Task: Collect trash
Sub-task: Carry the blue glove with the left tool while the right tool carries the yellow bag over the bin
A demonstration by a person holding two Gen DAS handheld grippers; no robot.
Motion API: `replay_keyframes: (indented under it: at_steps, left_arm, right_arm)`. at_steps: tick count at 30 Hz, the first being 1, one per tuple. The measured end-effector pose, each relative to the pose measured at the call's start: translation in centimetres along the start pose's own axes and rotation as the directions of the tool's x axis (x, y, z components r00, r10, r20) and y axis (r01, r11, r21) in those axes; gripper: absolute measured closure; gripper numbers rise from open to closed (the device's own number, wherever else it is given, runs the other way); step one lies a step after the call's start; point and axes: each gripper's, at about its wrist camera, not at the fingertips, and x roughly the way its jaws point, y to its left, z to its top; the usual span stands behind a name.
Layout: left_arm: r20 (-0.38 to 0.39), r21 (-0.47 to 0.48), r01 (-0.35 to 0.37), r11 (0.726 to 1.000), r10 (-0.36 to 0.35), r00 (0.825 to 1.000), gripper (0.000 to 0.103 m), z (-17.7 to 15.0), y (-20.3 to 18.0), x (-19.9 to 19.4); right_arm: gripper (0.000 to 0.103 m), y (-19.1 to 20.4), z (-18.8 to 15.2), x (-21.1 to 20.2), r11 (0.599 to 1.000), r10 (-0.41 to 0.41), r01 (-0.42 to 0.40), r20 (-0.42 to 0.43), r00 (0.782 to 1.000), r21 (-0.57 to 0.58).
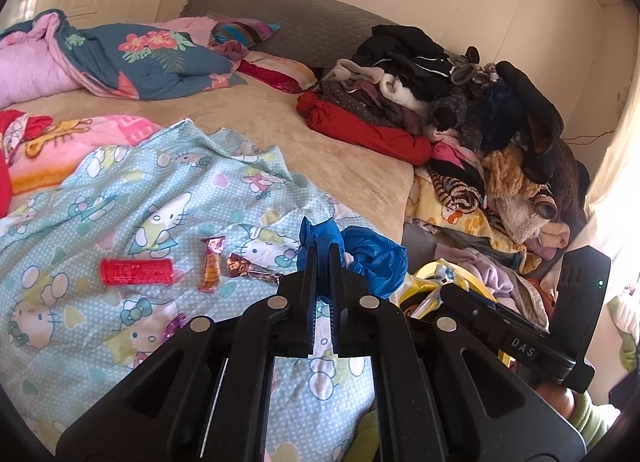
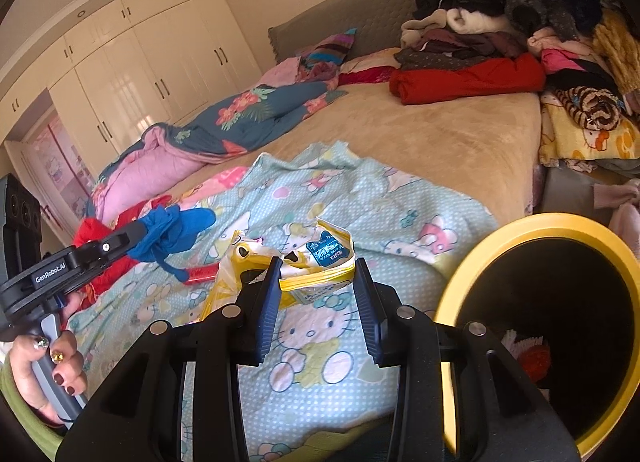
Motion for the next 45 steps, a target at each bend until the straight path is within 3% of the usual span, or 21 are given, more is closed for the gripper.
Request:
replay_keyframes:
  at_steps: [22, 45]
  left_arm:
    - [-0.022, 0.065, 0.023, 0.998, -0.021, 1.000, 0.101, -0.4, -5.8, 2.2]
    - [-0.087, 0.151, 0.100, 0.983, -0.087, 0.992, 0.101, -2.6, -12.0, 6.1]
  right_arm:
    - [0.069, -7.1, 1.0, -4.9, 0.989, -0.078, 0.063, 0.103, 0.992, 0.137]
    - [0.069, -13.4, 0.3, -7.5, 0.954, -0.162, 0.121, 0.133, 0.978, 0.276]
